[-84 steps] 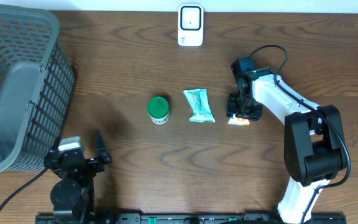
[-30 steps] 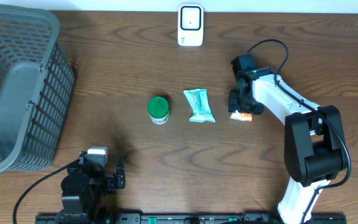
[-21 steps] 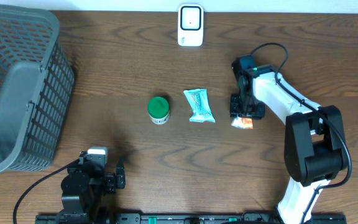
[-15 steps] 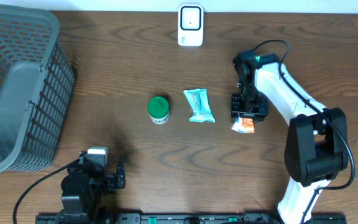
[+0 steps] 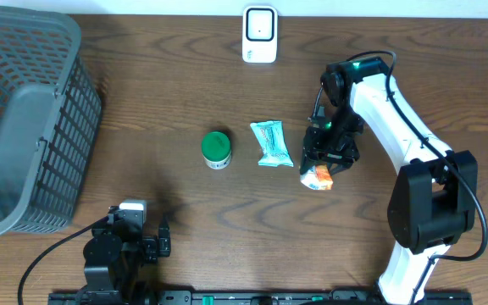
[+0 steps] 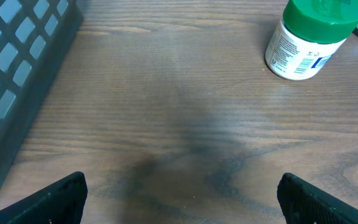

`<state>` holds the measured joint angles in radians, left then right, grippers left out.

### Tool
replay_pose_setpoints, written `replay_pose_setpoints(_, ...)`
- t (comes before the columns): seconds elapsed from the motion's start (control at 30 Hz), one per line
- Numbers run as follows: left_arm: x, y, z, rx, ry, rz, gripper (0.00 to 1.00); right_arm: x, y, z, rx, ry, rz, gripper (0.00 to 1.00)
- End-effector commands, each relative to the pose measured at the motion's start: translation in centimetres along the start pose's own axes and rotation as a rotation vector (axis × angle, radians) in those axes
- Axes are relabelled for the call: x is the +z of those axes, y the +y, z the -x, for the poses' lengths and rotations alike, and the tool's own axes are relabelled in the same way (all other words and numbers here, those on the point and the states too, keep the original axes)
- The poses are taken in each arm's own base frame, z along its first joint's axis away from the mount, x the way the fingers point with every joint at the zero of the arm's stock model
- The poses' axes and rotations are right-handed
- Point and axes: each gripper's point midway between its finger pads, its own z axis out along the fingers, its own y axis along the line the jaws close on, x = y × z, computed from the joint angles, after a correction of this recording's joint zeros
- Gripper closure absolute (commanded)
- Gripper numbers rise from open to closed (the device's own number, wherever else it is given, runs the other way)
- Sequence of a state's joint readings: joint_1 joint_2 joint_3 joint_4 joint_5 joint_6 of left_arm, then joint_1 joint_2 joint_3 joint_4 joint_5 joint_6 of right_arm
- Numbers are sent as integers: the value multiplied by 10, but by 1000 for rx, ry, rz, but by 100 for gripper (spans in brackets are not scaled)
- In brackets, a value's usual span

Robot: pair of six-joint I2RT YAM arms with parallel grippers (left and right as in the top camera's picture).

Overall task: Scan the item barcode
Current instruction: 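Lift the Kleenex pack off the table with right gripper, then carry the Kleenex pack to the scanner and hold it in front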

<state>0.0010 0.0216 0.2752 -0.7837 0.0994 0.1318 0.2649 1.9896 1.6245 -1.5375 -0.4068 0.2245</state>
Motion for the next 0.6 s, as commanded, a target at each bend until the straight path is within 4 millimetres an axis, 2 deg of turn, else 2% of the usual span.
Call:
replay_pose_setpoints(0.0,0,0,0,4,3,-3,2,-5,17,15,-70,-61,67,50)
replay_pose_setpoints(0.07,0,0,0,4,3,-3,2,-10,23,28,-98,-122,85,50)
replay_pose_setpoints(0.1,0,0,0,4,3,-3,2,-19,31,46,-125,-203,103,50)
replay_pose_setpoints(0.27,0,0,0,4,3,-3,2,-52,63,105,-265,-489,160,54)
replay_pose_setpoints(0.3,0,0,-1,4,3,-3,2,-66,77,126,-295,-600,185,53)
replay_pose_setpoints(0.43,0,0,-1,4,3,-3,2,-95,108,158,-362,-812,207,53)
replay_pose_setpoints(0.57,0,0,0,4,3,-3,2,-103,133,174,-401,-932,189,53)
